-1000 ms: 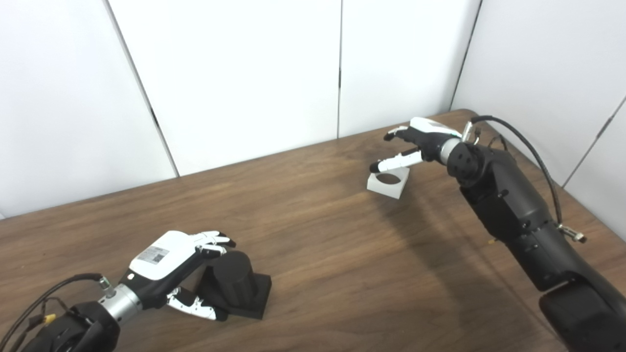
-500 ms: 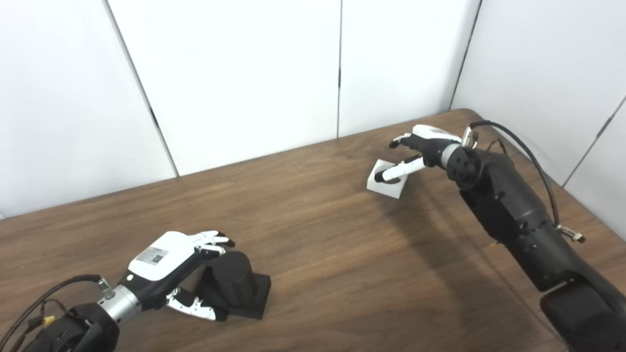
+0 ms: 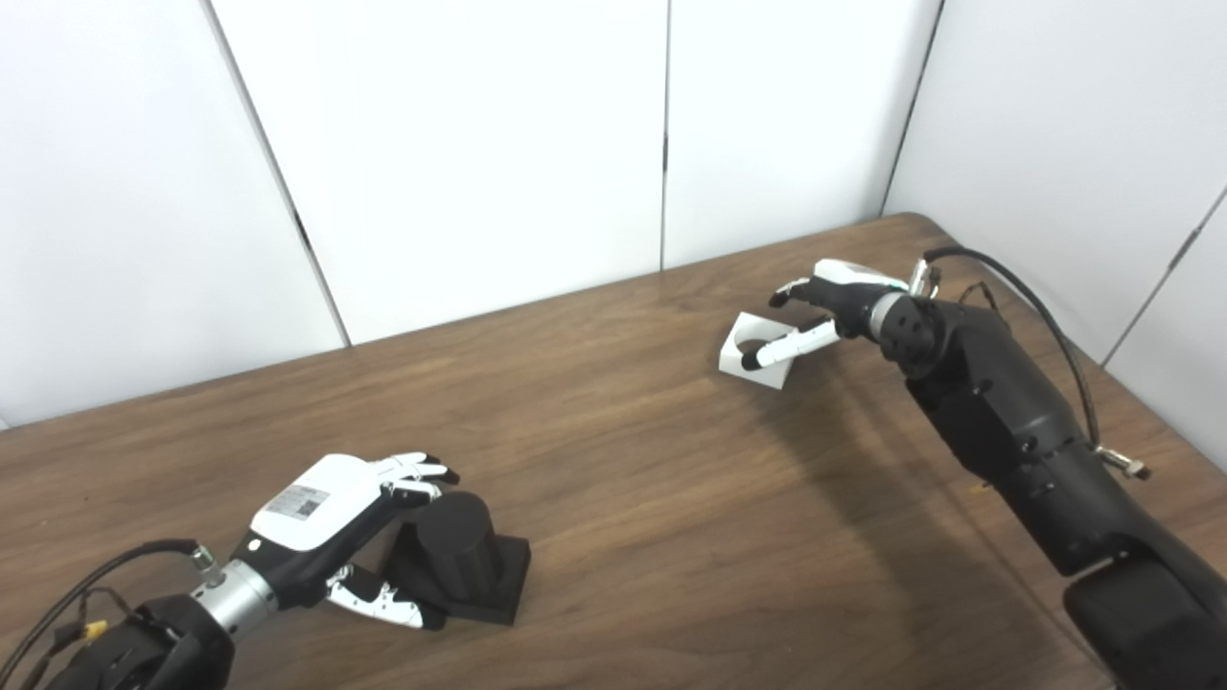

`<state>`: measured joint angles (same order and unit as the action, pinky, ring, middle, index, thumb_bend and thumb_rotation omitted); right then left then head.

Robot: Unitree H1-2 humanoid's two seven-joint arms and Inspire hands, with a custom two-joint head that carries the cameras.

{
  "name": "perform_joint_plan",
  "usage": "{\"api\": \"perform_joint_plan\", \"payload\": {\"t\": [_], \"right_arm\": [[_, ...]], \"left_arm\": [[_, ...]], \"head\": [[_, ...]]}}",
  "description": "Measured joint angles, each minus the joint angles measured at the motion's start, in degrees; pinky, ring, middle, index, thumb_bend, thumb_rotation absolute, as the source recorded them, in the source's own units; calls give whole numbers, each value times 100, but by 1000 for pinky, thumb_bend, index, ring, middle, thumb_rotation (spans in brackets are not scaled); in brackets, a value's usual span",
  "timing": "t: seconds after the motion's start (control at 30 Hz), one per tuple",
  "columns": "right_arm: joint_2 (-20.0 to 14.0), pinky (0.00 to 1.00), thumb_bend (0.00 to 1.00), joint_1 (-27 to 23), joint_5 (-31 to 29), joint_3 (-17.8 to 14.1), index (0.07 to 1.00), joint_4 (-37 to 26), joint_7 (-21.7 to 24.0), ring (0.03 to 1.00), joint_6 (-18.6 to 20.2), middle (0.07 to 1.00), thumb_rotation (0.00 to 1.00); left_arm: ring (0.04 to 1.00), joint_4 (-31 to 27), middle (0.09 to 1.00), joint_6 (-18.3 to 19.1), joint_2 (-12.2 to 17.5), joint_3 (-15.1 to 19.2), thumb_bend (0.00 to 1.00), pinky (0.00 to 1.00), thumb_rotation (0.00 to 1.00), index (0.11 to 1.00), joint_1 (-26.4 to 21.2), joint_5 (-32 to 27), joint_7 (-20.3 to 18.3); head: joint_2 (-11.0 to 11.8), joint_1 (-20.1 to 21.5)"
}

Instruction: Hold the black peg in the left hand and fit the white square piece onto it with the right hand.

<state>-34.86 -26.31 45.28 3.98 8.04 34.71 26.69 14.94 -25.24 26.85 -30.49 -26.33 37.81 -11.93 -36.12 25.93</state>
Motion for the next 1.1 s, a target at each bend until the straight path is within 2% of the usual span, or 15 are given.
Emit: {"api": "perform_joint_plan", "payload": {"t": [0.23,0.33,0.47,0.6,0.87,1.1], "right_arm": [[-35,752,905,72,-104,7,880,-70,-45,946,0,980,664],[-47,752,914,126,-86,106,879,-180,-60,947,0,982,666],[-48,767,912,135,-94,158,875,-188,-69,948,0,987,622],[-43,766,865,138,-114,149,884,-186,-75,953,0,990,547],[-31,775,830,141,-125,123,892,-182,-64,953,1,993,507],[-1,794,825,154,-158,40,890,-168,-48,961,1,992,406]], "left_arm": [[890,-6,849,5,0,3,524,781,61,488,3,-1,-5],[893,-8,853,13,0,3,524,782,62,488,4,-1,-8],[889,-33,852,47,0,2,524,771,62,488,4,-1,-11],[887,-35,850,47,1,2,524,771,62,488,4,-1,-11],[895,-46,856,67,1,2,524,778,62,488,5,-6,-29],[893,-80,854,131,1,-2,524,770,62,488,5,-7,-73]], "head": [[-26,-35],[-35,-35],[-53,-35],[-70,-44],[-97,-70],[-114,-114]]}}
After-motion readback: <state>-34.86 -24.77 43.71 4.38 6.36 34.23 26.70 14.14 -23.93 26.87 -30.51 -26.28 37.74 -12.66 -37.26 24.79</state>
